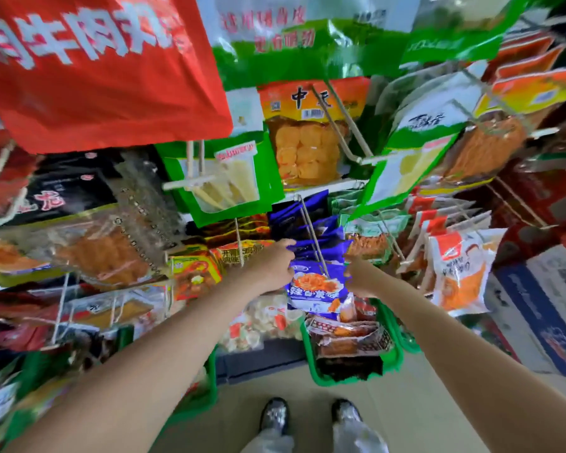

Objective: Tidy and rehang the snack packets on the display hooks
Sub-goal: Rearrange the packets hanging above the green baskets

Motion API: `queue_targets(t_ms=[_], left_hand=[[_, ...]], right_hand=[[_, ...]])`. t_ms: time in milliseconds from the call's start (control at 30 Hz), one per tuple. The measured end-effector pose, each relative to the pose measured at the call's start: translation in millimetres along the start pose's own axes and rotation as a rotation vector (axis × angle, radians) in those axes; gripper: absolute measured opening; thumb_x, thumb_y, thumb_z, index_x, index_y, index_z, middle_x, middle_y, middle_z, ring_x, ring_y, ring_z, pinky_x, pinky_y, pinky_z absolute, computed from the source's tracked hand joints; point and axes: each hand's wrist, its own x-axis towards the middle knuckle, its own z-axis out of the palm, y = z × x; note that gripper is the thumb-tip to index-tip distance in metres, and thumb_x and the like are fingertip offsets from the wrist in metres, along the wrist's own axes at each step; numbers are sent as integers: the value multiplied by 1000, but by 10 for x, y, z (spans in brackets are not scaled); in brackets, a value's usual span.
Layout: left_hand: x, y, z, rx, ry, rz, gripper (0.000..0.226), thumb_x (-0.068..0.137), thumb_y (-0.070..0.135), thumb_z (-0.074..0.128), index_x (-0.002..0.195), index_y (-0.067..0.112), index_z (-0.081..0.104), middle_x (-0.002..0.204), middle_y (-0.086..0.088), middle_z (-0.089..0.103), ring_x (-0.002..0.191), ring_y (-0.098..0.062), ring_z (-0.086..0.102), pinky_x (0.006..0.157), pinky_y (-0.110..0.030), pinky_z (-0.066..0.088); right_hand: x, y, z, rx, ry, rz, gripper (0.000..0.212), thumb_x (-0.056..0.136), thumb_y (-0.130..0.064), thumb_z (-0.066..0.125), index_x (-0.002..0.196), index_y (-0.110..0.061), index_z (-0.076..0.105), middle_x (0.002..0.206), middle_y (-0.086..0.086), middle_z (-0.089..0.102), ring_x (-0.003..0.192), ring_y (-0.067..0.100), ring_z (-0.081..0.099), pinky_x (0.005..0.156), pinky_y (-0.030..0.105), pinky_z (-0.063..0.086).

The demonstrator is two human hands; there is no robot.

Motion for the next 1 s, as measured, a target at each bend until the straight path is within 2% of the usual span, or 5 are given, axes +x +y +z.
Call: queue_targets(t_ms=[400,467,767,867,1000], left_hand=[[178,301,325,-60,23,-247,40,90,10,45,129,2,47,151,-6,20,124,-23,46,98,-35,40],[155,341,283,-120,151,-256,42,88,7,47,130,2,46,151,-6,20,128,-23,42,103,-33,37],[-27,191,-474,-201,784,-463,66,79,-2,55,139,15,33,149,-15,18,138,-33,21,110,-36,24],[-194,170,-590,-203,809,-426,75,78,-5,51,142,28,28,152,-12,8,137,-36,22,106,-41,33],[-344,163,-609,-98,735,-416,82,80,-4,50,143,40,20,154,-16,-9,137,-44,19,104,-46,37]], right_hand=[[615,252,13,-138,-95,-217,29,87,-2,42,112,9,55,124,24,53,113,33,53,88,33,45],[605,238,-14,-99,-69,-255,23,87,0,43,108,7,51,126,24,47,115,33,50,89,31,40],[183,-946,-752,481,246,-669,59,83,9,43,139,2,25,137,22,41,122,35,45,95,33,35],[110,-1196,-835,518,173,-593,46,87,4,42,133,2,36,128,26,50,114,38,51,88,41,43],[-140,-1279,-615,424,100,-678,52,90,-1,45,140,-4,31,137,19,47,124,34,47,93,35,39]])
